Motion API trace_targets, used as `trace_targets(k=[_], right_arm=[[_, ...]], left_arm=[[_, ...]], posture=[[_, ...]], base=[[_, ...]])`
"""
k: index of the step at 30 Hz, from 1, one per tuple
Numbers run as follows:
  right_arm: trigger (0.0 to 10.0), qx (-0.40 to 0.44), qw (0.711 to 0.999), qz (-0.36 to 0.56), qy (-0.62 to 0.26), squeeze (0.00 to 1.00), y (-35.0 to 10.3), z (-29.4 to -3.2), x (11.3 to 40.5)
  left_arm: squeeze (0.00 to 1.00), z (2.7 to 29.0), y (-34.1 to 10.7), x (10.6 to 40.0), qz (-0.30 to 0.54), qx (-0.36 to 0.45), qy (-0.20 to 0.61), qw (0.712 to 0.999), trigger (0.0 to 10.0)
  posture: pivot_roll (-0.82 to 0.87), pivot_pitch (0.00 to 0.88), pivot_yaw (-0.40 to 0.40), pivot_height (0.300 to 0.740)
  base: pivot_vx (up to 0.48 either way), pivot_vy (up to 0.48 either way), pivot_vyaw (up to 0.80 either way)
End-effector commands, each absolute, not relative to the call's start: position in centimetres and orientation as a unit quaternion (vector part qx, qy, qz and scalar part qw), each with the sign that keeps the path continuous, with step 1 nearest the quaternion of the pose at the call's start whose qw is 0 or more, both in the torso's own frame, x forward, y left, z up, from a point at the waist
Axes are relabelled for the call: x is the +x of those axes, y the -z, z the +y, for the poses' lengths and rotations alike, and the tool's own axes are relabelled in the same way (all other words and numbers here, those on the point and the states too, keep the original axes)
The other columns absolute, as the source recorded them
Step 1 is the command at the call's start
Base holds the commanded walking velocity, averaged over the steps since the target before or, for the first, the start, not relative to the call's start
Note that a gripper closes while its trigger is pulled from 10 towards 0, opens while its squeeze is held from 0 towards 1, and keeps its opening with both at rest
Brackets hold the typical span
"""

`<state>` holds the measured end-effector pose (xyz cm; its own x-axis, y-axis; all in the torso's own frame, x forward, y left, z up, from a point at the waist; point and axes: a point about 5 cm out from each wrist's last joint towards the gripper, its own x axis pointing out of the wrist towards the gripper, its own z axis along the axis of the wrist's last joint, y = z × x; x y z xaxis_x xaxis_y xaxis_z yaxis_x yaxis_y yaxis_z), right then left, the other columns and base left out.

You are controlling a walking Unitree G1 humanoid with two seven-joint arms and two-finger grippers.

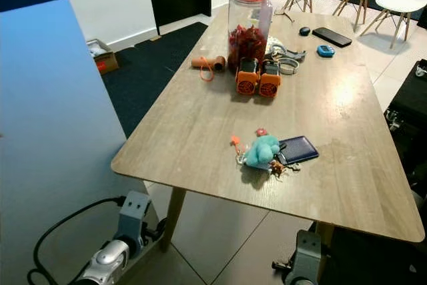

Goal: Hang keys on a hook

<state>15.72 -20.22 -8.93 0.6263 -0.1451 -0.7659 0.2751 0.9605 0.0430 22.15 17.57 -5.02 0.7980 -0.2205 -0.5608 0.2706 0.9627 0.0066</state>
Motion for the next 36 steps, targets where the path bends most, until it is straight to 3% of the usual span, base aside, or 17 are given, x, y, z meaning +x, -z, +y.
trace_targets(k=[1,36], right_arm=[[10.0,0.076,0.899,0.416,0.116,0.0,8.87,-20.23,15.85],[10.0,0.075,0.897,0.419,0.118,0.0,8.94,-20.25,15.7]], left_arm=[[0.0,17.51,5.07,22.07,0.291,0.038,0.129,0.947,10.0],[0.0,17.5,4.96,22.19,0.288,0.039,0.132,0.948,10.0]], posture=[[0.07,0.042,-0.047,0.74],[0.07,0.047,-0.048,0.74]], base=[[-0.304,0.0,0.0],[-0.387,0.0,0.0]])
